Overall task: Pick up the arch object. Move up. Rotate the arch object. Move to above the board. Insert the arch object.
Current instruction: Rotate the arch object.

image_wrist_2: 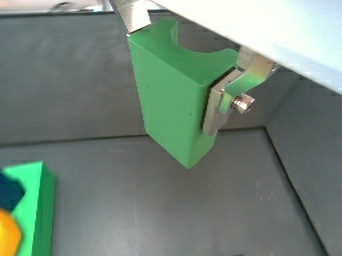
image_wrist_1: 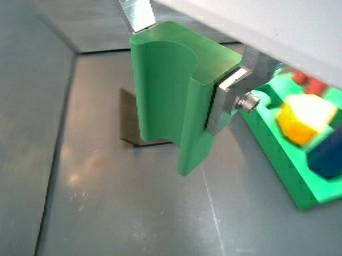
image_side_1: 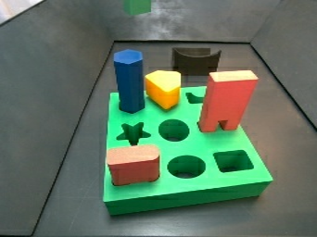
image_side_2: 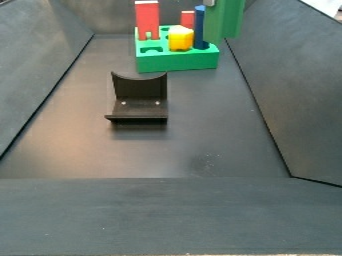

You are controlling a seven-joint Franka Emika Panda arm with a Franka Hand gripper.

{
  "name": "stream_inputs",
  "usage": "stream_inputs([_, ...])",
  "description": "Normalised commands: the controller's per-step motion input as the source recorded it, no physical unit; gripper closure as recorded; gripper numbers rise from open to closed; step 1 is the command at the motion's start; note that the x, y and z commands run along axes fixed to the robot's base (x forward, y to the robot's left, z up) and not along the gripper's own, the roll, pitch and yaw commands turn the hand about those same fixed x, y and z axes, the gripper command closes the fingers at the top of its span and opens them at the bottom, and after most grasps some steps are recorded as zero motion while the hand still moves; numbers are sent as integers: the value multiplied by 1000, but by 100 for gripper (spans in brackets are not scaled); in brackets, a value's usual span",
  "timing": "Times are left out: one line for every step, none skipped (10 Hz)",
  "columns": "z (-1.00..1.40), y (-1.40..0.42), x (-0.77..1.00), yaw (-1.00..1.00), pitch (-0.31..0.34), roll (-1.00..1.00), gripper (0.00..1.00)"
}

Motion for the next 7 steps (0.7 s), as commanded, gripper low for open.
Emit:
stream_inputs([0, 6, -1, -1000, -5, 3, 100])
stream_inputs([0, 6, -1, -1000, -6, 3, 100])
stream_inputs([0, 6, -1, -1000, -7, 3, 100])
stream_inputs([0, 6, -1, -1000, -8, 4, 100])
stream_inputs([0, 6, -1, -1000, -10, 5, 100])
stream_inputs([0, 6, -1, -1000, -11, 5, 100])
stream_inputs([0, 7, -1, -828, -13, 7, 100])
